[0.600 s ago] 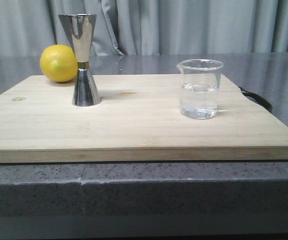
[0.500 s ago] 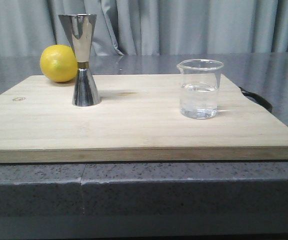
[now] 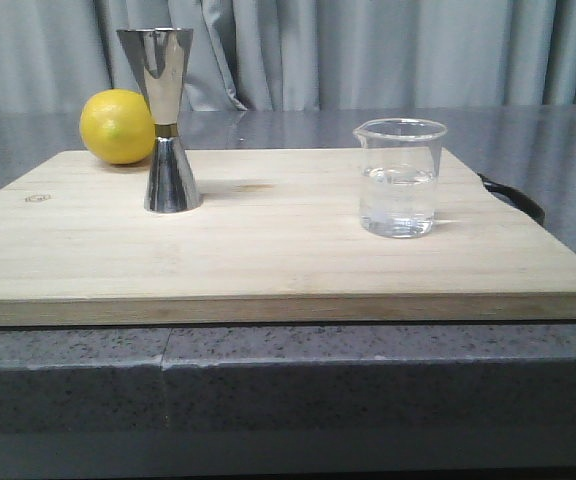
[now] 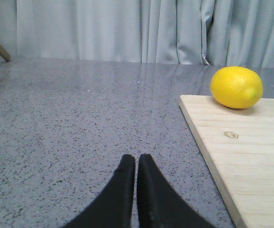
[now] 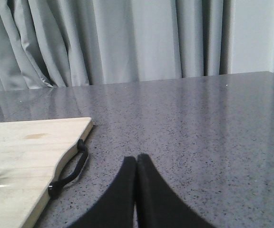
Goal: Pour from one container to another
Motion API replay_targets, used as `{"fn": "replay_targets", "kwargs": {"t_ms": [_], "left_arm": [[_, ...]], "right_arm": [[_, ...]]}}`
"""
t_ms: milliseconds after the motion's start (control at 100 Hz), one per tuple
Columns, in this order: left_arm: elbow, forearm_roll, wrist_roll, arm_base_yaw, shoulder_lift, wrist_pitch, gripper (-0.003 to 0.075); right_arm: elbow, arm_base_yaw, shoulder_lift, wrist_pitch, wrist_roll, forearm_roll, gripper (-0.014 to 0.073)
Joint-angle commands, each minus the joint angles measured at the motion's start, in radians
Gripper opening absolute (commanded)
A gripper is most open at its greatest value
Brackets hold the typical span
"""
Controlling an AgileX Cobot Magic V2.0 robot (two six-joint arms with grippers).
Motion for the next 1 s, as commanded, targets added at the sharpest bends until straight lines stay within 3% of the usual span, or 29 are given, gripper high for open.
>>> {"fn": "replay_targets", "kwargs": {"t_ms": [0, 160, 280, 680, 860, 990], "left_arm": [[0.037, 0.0, 0.0, -0.009, -0.025, -0.082, -0.0019], [0.037, 0.005, 0.003, -0.009, -0.025, -0.082, -0.0019], [0.037, 0.136, 0.03, -0.008, -0.025, -0.081, -0.0019], [0.037, 0.137, 0.028, -0.008, -0.025, -0.088, -0.0019], [0.025, 0.009, 0.021, -0.008, -0.025, -0.194, -0.0019], [-0.037, -0.071, 0.021, -0.008, -0.019, -0.164, -0.0019]], "right_arm": [[0.022, -0.007, -0.022, -0.085, -0.003, -0.01, -0.0061], [0.022, -0.007, -0.022, -0.085, -0.003, -0.01, -0.0061], [0.022, -0.007, -0.022, -0.085, -0.003, -0.01, -0.0061], [0.022, -0.007, -0.022, -0.085, -0.003, -0.01, -0.0061], [0.014, -0.007, -0.022, -0.128, -0.003, -0.004, -0.0061], [-0.056, -0.007, -0.022, -0.048, -0.003, 0.007, -0.0061]]}}
